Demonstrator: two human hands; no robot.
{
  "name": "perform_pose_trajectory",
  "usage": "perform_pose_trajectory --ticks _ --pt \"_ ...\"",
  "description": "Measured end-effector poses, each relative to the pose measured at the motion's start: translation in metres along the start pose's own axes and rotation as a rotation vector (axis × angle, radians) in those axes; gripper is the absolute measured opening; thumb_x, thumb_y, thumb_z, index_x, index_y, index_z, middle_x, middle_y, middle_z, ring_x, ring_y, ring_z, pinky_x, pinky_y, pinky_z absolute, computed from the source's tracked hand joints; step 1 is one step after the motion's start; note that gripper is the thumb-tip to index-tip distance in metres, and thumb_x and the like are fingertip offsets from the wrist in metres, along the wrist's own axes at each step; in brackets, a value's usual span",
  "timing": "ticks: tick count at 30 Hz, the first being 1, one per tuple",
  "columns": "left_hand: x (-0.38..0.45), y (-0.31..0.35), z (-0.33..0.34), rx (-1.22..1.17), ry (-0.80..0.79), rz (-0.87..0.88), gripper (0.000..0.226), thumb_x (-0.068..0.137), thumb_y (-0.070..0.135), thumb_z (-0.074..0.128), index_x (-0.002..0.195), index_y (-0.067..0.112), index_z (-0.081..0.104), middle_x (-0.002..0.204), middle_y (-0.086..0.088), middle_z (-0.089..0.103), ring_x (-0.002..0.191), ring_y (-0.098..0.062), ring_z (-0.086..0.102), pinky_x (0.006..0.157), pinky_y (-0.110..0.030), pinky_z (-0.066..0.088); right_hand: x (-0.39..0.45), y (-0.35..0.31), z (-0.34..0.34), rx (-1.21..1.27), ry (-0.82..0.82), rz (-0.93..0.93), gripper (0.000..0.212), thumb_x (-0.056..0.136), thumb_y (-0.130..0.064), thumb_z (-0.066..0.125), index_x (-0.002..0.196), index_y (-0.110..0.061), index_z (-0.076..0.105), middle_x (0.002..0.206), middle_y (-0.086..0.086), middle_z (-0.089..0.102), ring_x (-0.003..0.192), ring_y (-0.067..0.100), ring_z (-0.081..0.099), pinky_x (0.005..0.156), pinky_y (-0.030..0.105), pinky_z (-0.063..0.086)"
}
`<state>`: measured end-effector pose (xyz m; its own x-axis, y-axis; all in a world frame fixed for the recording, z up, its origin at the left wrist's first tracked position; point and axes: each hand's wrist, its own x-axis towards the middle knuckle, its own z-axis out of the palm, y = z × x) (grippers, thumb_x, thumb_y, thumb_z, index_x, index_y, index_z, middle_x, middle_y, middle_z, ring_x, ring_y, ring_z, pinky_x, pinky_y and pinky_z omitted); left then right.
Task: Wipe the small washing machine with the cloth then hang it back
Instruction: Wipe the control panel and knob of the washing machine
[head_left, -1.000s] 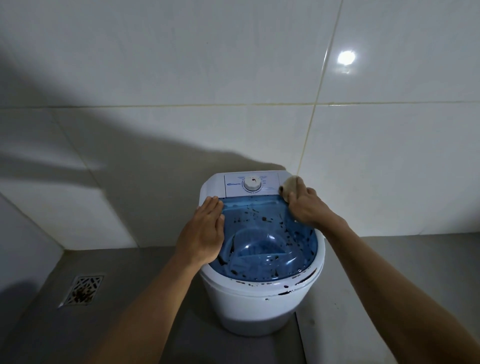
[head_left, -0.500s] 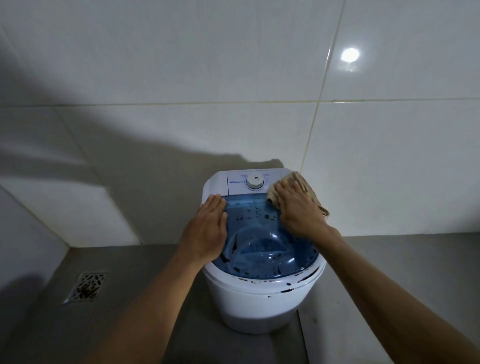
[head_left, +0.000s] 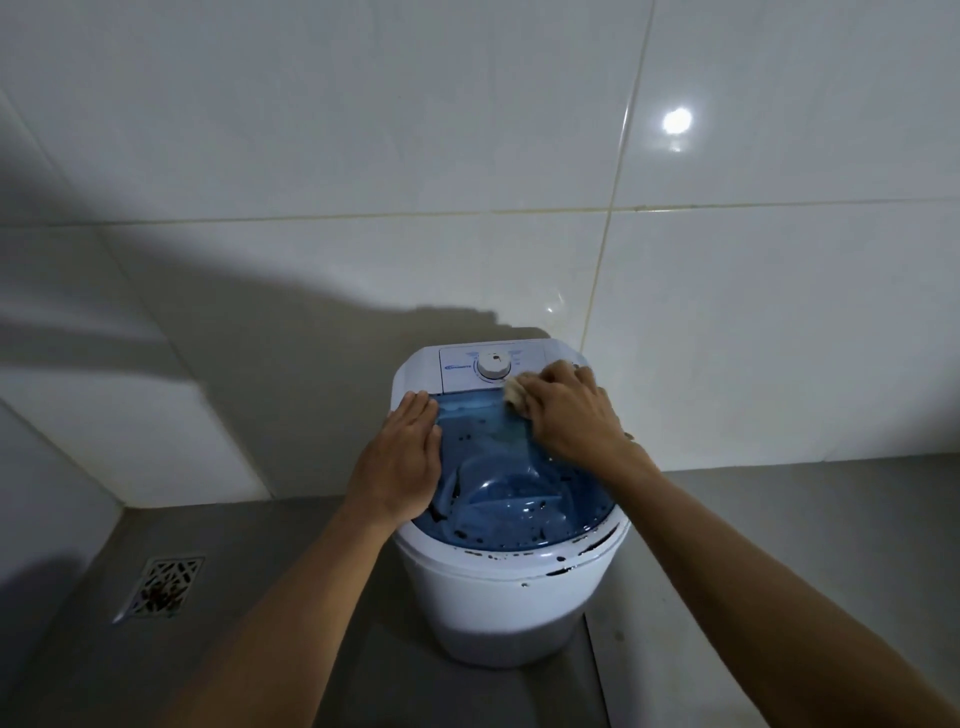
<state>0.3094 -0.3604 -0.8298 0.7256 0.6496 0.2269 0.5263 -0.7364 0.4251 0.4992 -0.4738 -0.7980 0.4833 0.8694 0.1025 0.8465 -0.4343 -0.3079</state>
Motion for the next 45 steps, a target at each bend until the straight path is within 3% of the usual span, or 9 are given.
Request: perform_pose_trajectory --ticks 3,8,12,17,21,29,36,41,45 --pt "0.0 -0.002 0.0 -0.012 -0.005 -0.008 0.048 0.104 0.026 0.025 0.149 0.011 0.027 0.159 -0.003 0.021 0.147 -0.012 0.013 0.117 -0.023 0.007 0.006 -0.001 -0.003 -0.02 0.028 0.09 0.034 0.099 -0.024 0.047 0.133 -0.029 0.054 0.128 0.005 0.046 0.122 0.03 0.037 0.1 0.048 0.039" --pt "0.001 -0.004 0.003 0.009 -0.007 0.005 0.048 0.103 0.025 0.025 0.149 0.01 0.028 0.159 -0.005 0.022 0.147 -0.014 0.013 0.119 -0.028 0.011 0.018 -0.052 0.012 0.005 0.035 -0.036 0.026 0.092 -0.011 0.059 0.118 -0.013 0.063 0.123 0.012 0.052 0.117 0.034 0.046 0.101 0.043 0.043" --pt "0.001 -0.003 0.002 -0.001 -0.018 0.007 0.049 0.103 0.025 0.026 0.149 0.008 0.027 0.158 -0.006 0.022 0.148 -0.015 0.014 0.12 -0.031 0.013 0.02 -0.05 0.02 0.035 0.057 -0.119 0.026 0.099 -0.016 0.053 0.123 -0.018 0.064 0.122 0.01 0.055 0.115 0.033 0.046 0.09 0.038 0.041" --pt "0.001 -0.002 0.002 -0.024 -0.031 -0.023 0.048 0.103 0.024 0.026 0.149 0.01 0.027 0.159 -0.003 0.019 0.148 -0.013 0.011 0.121 -0.028 0.008 0.027 -0.01 0.002 0.124 0.102 0.057 0.028 0.097 -0.023 0.06 0.124 -0.03 0.069 0.116 0.008 0.057 0.109 0.032 0.054 0.095 0.045 0.051" --pt "0.002 -0.004 0.003 -0.013 -0.035 -0.034 0.048 0.104 0.024 0.025 0.149 0.01 0.026 0.16 -0.004 0.017 0.148 -0.012 0.01 0.12 -0.026 0.006 0.035 -0.001 -0.008 0.112 0.135 0.213 0.033 0.094 -0.01 0.053 0.119 -0.026 0.068 0.119 0.011 0.049 0.115 0.037 0.046 0.091 0.045 0.046" --pt "0.0 -0.004 0.003 -0.026 0.023 0.017 0.046 0.103 0.023 0.031 0.147 0.008 0.033 0.157 -0.006 0.026 0.147 -0.016 0.017 0.119 -0.029 0.014 0.006 -0.05 0.018 0.1 0.047 -0.01 0.028 0.098 -0.023 0.053 0.123 -0.027 0.064 0.123 0.006 0.048 0.115 0.029 0.043 0.094 0.042 0.045" --pt "0.0 -0.003 0.002 -0.039 0.026 0.002 0.047 0.103 0.023 0.03 0.148 0.01 0.031 0.158 -0.004 0.024 0.147 -0.013 0.014 0.118 -0.025 0.01 0.019 -0.038 0.012 0.163 0.132 0.142 0.023 0.097 -0.022 0.055 0.112 -0.015 0.07 0.117 0.011 0.054 0.112 0.033 0.051 0.088 0.049 0.052" --pt "0.001 -0.005 0.003 -0.046 -0.021 -0.022 0.048 0.104 0.025 0.025 0.149 0.011 0.026 0.16 -0.003 0.018 0.148 -0.012 0.009 0.12 -0.027 0.008 0.036 -0.021 -0.001 0.113 0.154 0.25 0.027 0.096 -0.017 0.05 0.113 -0.023 0.07 0.118 0.009 0.048 0.114 0.034 0.047 0.078 0.041 0.044" --pt "0.001 -0.007 0.004 -0.056 -0.021 -0.025 0.048 0.103 0.025 0.025 0.149 0.011 0.026 0.16 -0.002 0.018 0.148 -0.011 0.009 0.121 -0.028 0.009 0.035 -0.027 -0.008 0.099 0.117 0.189 0.029 0.095 -0.011 0.046 0.102 -0.026 0.07 0.112 0.007 0.047 0.11 0.032 0.047 0.076 0.04 0.041"
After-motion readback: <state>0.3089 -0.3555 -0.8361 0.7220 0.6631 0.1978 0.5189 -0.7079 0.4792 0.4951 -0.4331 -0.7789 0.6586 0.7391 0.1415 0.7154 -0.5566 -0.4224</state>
